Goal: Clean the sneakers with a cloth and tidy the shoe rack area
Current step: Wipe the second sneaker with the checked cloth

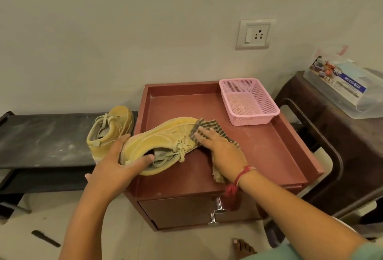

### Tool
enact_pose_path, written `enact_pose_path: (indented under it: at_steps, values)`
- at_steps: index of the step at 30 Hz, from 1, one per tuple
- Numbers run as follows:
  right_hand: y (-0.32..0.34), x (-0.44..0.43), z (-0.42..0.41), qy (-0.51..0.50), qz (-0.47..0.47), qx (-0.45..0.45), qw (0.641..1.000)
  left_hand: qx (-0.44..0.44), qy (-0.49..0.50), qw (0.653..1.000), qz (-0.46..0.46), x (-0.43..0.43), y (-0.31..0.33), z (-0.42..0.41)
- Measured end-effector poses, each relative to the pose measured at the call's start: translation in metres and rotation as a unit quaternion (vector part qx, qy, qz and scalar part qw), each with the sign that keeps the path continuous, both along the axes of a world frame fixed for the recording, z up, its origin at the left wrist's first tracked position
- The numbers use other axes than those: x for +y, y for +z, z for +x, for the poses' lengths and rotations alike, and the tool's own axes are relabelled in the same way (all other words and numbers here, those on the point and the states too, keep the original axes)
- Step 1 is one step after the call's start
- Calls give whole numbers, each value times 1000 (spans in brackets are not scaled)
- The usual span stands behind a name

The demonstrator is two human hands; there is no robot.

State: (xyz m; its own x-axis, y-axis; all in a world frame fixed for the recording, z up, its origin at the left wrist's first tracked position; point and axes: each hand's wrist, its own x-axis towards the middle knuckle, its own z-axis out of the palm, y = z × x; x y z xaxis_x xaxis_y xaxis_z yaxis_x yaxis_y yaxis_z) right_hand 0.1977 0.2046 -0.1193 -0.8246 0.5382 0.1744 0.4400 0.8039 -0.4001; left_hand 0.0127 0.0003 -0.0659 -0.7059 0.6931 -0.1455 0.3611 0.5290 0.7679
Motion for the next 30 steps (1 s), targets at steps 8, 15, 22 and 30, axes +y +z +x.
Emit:
enact_pose_path:
  at_steps: [8, 15, 22, 30]
  values:
    - [44, 39, 13, -281, -400, 343, 802, -10, 7, 999, -43, -15, 8, 11]
    - [90, -1, 5, -165, -392, 370, 826, 138, 37, 984, 108, -3, 26, 33]
    - [144, -50, 21, -10, -110, 326, 939, 245, -48, 954, 166, 27, 63, 70]
    - [139, -75, 22, 91, 130, 183, 970, 255, -38, 949, 179, 45, 63, 105]
